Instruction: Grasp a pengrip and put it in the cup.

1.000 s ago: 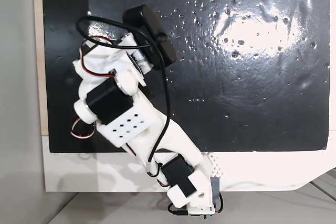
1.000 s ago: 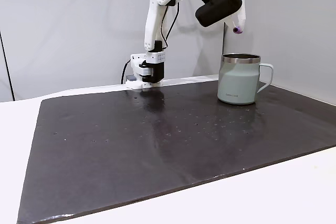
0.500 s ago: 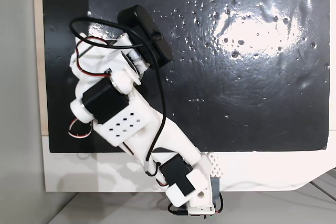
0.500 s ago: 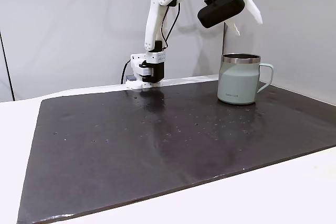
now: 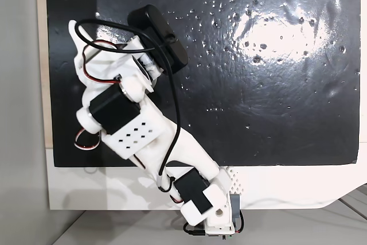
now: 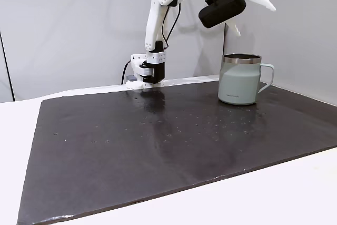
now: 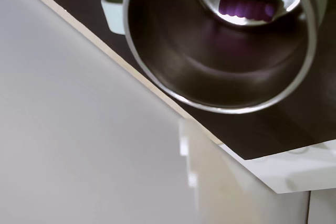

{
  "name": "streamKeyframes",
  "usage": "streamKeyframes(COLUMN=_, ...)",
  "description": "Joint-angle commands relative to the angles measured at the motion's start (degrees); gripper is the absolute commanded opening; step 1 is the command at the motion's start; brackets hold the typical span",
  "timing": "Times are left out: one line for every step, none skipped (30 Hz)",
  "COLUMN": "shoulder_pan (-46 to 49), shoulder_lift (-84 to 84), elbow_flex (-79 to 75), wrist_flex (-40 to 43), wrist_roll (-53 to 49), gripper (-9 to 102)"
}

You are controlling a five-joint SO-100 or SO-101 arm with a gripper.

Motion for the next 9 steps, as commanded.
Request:
streamKeyframes(shoulder_pan=-0.2, shoulder_lift=2.5, elbow_flex=-0.7, wrist_flex=0.5, wrist_roll=-0.5, gripper=45)
streamKeyframes(shoulder_pan=0.0, shoulder_lift=2.5, elbow_flex=-0.7, wrist_flex=0.5, wrist_roll=-0.5, gripper=45)
streamKeyframes(shoulder_pan=0.1, shoulder_lift=2.5, elbow_flex=-0.6, wrist_flex=0.5, wrist_roll=-0.5, gripper=45)
streamKeyframes(shoulder_pan=0.3, shoulder_lift=2.5, elbow_flex=-0.6, wrist_flex=0.5, wrist_roll=-0.5, gripper=45)
streamKeyframes(shoulder_pan=0.4, shoulder_lift=2.5, elbow_flex=-0.5, wrist_flex=0.5, wrist_roll=-0.5, gripper=45)
streamKeyframes(shoulder_pan=0.5, shoulder_lift=2.5, elbow_flex=-0.5, wrist_flex=0.5, wrist_roll=-0.5, gripper=45)
streamKeyframes(shoulder_pan=0.6, shoulder_lift=2.5, elbow_flex=-0.4, wrist_flex=0.5, wrist_roll=-0.5, gripper=45)
streamKeyframes(shoulder_pan=0.6, shoulder_lift=2.5, elbow_flex=-0.4, wrist_flex=0.5, wrist_roll=-0.5, gripper=45)
streamKeyframes(shoulder_pan=0.7, shoulder_lift=2.5, elbow_flex=-0.4, wrist_flex=0.5, wrist_roll=-0.5, gripper=44)
